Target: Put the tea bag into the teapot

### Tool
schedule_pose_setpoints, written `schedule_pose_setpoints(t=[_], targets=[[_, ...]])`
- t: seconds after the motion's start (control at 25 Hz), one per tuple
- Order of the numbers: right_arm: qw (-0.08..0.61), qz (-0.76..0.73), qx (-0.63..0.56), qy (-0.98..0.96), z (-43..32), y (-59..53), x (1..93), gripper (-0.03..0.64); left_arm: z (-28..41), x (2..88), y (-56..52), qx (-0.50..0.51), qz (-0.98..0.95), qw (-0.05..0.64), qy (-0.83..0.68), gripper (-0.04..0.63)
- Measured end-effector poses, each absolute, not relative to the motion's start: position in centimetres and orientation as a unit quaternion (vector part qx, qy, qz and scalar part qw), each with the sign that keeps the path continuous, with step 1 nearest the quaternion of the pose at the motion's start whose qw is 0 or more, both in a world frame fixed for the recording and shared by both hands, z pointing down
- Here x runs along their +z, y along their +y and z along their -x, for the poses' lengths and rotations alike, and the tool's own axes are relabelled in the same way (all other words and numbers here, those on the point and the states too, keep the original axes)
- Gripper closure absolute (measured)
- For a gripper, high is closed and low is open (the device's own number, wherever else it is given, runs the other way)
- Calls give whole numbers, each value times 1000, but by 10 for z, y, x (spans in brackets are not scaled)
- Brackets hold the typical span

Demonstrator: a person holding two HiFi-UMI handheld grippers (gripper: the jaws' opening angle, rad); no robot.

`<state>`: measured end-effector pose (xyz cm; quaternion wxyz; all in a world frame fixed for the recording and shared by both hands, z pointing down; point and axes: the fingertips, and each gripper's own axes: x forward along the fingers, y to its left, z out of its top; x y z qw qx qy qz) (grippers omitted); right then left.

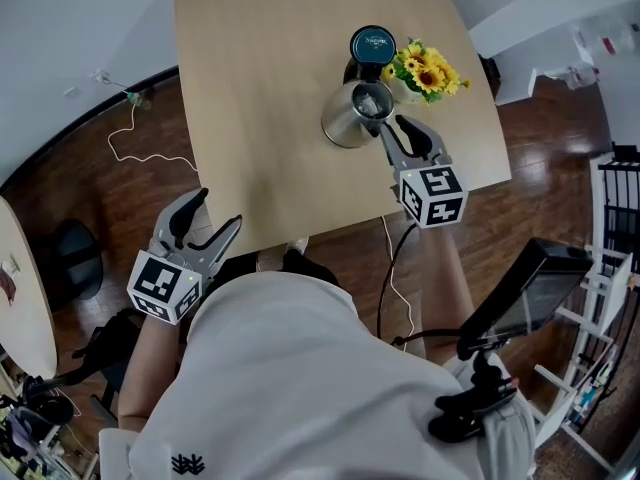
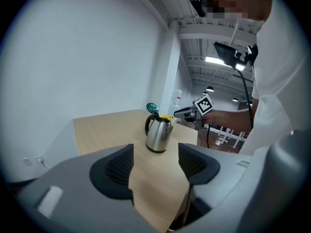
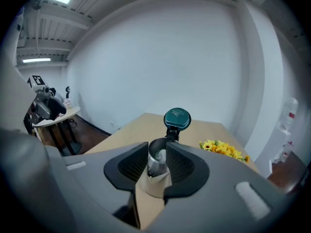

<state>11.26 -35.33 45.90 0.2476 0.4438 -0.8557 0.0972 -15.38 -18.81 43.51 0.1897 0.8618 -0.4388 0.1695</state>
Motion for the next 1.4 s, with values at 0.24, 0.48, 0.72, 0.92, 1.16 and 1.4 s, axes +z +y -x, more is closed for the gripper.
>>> schedule_pose_setpoints(t=[0.24,0.48,0.72,0.92,1.16,1.4], targets=[[218,-424,126,-870,-126,-280,477,517,113,446,-173,178,-873,195,-411,302],[201,-466,147,-849,-149,-186,466,511,85,431,-132,179,-906,158,-350,302],[153,-542,142,-814,-144,-79,432,506,102,400,-56,127,-936,149,-293,302],[146,-578,150,-789,-109,38,418,508,136,404,41,126,-946,150,-256,302],[164,-585,154,-779,-80,131,415,514,174,412,108,135,-945,154,-255,302],[150,-582,129,-789,-66,158,388,517,181,398,133,128,-942,144,-275,302]])
